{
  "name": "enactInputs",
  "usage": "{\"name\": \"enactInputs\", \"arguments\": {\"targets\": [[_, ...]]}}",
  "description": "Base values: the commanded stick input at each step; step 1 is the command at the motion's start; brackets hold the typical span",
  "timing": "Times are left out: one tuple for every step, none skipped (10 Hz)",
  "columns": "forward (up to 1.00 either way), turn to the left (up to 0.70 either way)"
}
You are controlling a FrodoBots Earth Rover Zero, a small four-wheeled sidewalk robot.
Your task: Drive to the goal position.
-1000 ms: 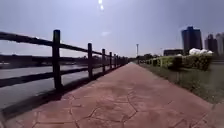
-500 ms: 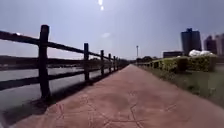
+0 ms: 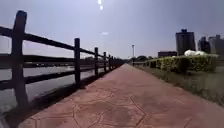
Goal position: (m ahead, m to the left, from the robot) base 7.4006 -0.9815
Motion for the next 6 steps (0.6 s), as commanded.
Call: {"name": "enactInputs", "arguments": {"targets": [[1.0, 0.01], [1.0, 0.01], [1.0, 0.01], [1.0, 0.01], [1.0, 0.01], [0.56, 0.01]]}}
